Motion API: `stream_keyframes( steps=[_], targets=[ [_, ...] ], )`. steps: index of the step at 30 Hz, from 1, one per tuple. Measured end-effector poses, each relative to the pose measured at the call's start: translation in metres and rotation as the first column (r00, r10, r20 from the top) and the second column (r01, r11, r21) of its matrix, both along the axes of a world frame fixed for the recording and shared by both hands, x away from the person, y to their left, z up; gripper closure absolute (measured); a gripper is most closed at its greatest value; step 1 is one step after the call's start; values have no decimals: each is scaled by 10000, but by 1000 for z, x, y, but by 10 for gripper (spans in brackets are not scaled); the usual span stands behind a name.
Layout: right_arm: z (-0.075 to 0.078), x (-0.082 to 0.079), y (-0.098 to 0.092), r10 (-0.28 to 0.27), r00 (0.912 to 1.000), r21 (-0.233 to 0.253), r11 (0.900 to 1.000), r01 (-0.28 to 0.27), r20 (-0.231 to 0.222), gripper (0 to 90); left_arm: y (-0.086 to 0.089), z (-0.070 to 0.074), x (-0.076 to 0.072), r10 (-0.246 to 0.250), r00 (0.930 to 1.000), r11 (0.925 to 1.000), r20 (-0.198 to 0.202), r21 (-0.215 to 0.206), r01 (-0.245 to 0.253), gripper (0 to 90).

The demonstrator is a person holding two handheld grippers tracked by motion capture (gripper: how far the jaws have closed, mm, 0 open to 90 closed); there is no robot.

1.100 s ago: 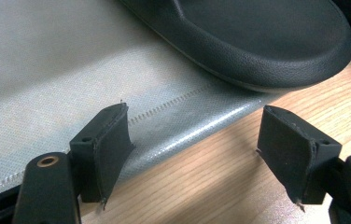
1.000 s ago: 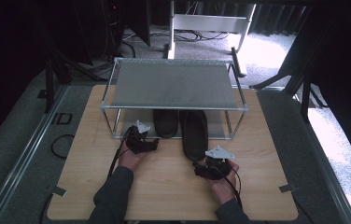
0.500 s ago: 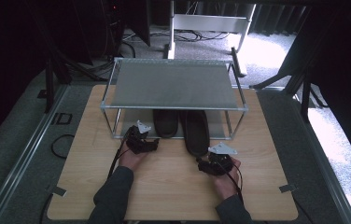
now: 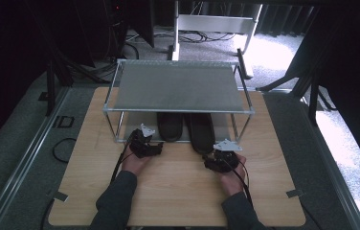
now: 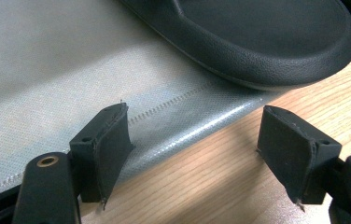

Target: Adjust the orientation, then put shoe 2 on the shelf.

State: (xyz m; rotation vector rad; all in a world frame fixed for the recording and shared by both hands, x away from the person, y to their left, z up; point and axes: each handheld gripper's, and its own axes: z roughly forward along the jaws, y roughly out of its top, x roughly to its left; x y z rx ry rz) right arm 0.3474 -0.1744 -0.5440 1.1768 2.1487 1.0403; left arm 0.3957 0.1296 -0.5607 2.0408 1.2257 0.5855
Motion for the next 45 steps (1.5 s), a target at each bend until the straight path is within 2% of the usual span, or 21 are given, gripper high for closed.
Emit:
stream_keyframes(
  steps=[9, 14, 31, 45],
  targets=[
    [-1, 9, 1, 132, 9999, 11, 9999, -132, 68, 348, 0, 0, 0, -2, 10000, 10000, -6, -2, 2, 260],
    [0, 13, 2, 268, 9996, -187, 9995, -266, 118, 348, 0, 0, 0, 1, 10000, 10000, -12, 0, -1, 260],
    [0, 23, 3, 537, 9986, -161, 9984, -537, 0, 350, 0, 0, 1, -2, 10000, 10000, -20, -9, 2, 260],
    [-2, 32, 8, 525, 9986, 31, 9986, -525, -35, 349, 0, 0, 1, -52, 10000, 10000, -59, -14, 52, 259]
  ],
)
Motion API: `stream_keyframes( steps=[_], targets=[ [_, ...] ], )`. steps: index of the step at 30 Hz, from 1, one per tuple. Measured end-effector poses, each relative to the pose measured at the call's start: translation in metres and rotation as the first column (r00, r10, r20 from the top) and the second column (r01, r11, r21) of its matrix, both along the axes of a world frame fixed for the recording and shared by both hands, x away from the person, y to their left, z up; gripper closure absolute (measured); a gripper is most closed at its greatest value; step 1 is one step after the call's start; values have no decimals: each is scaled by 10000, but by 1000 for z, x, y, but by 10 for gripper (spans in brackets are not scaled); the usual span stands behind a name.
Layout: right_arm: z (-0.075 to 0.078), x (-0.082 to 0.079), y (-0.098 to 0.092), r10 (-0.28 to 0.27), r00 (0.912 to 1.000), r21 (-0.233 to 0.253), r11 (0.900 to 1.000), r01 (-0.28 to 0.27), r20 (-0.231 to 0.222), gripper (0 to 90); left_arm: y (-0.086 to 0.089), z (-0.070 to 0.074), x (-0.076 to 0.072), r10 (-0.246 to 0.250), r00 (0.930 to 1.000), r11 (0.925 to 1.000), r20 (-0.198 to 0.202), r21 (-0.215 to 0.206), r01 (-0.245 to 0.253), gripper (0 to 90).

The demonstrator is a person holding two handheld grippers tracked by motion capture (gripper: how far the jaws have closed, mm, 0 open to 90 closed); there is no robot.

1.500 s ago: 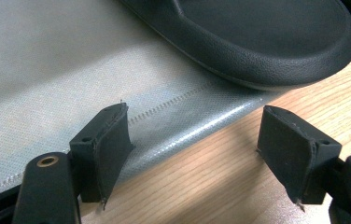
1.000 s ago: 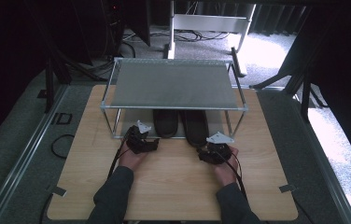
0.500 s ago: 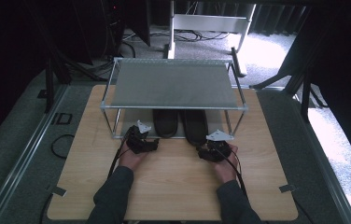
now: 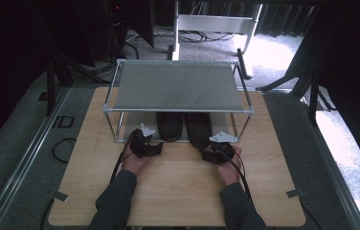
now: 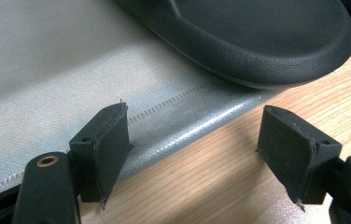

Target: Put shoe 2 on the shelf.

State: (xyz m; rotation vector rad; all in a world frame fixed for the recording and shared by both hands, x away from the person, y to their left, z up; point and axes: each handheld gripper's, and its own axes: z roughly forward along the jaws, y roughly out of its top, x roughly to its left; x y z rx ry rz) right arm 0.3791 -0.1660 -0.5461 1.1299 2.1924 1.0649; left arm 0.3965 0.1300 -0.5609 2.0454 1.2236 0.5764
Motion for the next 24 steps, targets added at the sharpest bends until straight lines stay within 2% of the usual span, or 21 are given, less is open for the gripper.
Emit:
stream_keyframes(
  steps=[9, 24],
  targets=[
    [-1, 7, 4, 58, 9999, 138, 9999, -56, -93, 350, 0, 0, 0, -31, 10000, 10000, -11, 7, 31, 259],
    [0, 12, 12, 139, 9998, -4, 9999, -139, -127, 363, 0, 0, 0, -44, 10000, 10000, -10, 13, 44, 259]
  ],
)
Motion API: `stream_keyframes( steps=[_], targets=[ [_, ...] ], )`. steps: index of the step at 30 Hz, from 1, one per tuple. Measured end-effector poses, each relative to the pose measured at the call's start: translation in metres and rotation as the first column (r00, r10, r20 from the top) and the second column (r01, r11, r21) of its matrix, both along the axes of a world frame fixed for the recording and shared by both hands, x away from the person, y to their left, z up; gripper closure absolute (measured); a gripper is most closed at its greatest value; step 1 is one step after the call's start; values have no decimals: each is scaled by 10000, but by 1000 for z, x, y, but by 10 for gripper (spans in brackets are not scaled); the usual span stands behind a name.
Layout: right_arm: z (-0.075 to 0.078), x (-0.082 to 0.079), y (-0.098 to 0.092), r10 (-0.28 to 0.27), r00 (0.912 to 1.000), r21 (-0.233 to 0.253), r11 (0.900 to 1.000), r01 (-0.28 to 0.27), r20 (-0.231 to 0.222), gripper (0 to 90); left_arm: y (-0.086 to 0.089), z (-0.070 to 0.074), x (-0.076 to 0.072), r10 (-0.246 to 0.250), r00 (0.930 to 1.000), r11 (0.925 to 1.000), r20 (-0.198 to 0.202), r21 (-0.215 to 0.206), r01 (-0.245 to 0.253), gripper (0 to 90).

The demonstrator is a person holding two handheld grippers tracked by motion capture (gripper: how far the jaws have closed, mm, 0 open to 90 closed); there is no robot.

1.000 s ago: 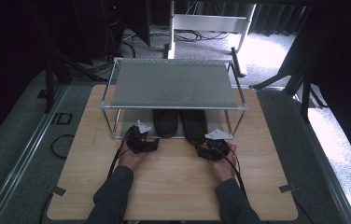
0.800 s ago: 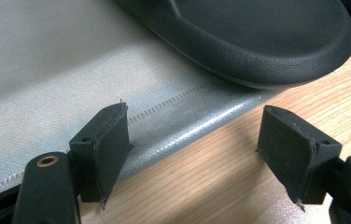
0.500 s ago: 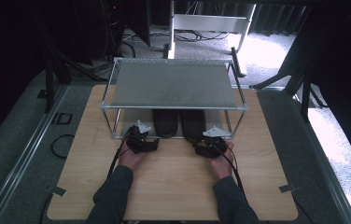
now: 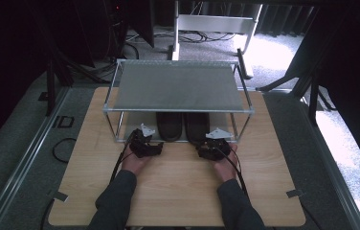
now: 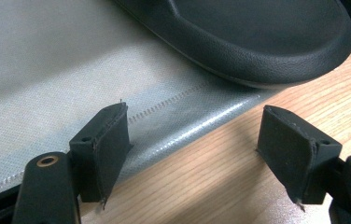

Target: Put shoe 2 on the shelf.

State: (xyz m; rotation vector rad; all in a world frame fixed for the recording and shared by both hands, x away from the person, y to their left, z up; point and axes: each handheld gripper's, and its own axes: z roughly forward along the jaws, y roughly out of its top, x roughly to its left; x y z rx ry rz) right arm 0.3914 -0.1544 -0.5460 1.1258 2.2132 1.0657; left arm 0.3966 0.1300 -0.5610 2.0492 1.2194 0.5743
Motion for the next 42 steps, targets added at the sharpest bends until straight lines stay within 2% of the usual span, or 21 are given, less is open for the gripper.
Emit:
stream_keyframes(
  steps=[6, 18, 23, 29, 30, 31, 35, 38, 42],
  targets=[
    [1, 3, 12, 154, 9999, -48, 9999, -154, -7, 400, 0, 0, 0, -3, 10000, 10000, -9, -14, 3, 259],
    [-1, 11, 22, -176, 9998, 44, 9998, 176, -22, 410, 0, 0, 0, -27, 10000, 10000, 5, 6, 27, 259],
    [-2, 7, 21, -99, 9999, -25, 9999, 99, -38, 400, 2, 1, -2, -2, 10000, 9997, 79, -236, 3, 260],
    [-1, -8, 9, -302, 9995, -111, 9995, 302, -43, 393, 3, 1, -6, 58, 9994, 9997, 331, -241, -50, 260],
    [-1, -11, 5, -297, 9996, -142, 9995, 297, -35, 392, 4, 2, -11, 122, 9971, 9995, 752, -303, -100, 260],
    [-1, -22, -5, -327, 9995, -230, 9992, 327, -9, 390, 3, 3, -14, 163, 9952, 9994, 962, -307, -134, 269],
    [1, -35, -25, -547, 9985, -251, 9982, 546, -25, 381, 1, 4, -23, 220, 9899, 9997, 1402, -95, -208, 281],
    [2, -44, -40, -697, 9976, -321, 9970, 698, 60, 381, 2, 4, -32, 462, 9864, 9989, 1578, -130, -447, 281],
    [6, -49, -57, -918, 9957, -377, 9950, 923, 156, 381, 5, 5, -43, 669, 9854, 9975, 1563, -331, -624, 296]
  ],
)
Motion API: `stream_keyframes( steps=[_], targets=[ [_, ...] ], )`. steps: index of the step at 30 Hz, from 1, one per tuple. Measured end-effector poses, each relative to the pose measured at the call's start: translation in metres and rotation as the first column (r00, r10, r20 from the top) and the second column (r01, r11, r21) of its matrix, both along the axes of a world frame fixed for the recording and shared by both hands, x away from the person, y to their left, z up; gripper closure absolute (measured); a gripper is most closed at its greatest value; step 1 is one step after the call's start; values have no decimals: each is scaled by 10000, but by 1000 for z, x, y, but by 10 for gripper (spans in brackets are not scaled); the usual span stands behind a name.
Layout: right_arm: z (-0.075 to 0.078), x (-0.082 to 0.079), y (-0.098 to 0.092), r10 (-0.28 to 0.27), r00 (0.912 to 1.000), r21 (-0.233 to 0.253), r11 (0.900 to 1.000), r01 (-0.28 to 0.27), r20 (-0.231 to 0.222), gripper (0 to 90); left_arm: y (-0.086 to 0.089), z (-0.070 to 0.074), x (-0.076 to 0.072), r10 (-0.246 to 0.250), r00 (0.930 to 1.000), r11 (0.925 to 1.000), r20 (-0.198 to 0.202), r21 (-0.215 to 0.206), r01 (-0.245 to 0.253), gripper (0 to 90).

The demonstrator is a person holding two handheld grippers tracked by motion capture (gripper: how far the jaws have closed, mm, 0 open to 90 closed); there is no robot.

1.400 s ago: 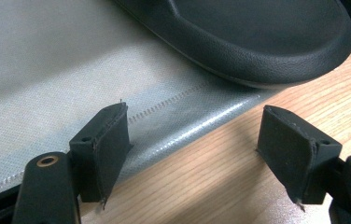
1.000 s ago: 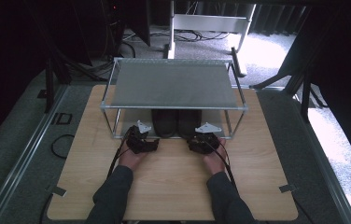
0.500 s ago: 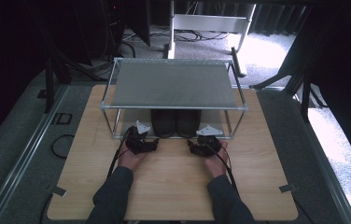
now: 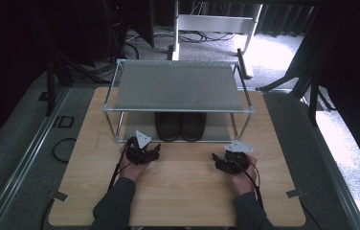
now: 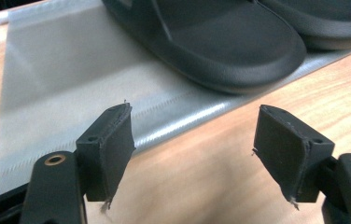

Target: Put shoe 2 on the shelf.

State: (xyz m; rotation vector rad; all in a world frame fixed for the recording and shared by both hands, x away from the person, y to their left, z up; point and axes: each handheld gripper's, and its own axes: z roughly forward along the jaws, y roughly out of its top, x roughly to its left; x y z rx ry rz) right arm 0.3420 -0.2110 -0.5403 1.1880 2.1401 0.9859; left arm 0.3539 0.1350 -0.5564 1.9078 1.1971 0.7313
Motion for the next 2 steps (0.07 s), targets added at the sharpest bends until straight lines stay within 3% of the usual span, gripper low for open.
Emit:
stream_keyframes(
  steps=[2],
  targets=[
    [1, -3, -12, -209, 9998, -5, 9998, 209, -53, 381, 0, 0, -2, 26, 10000, 10000, -13, 35, -26, 306]
  ],
)
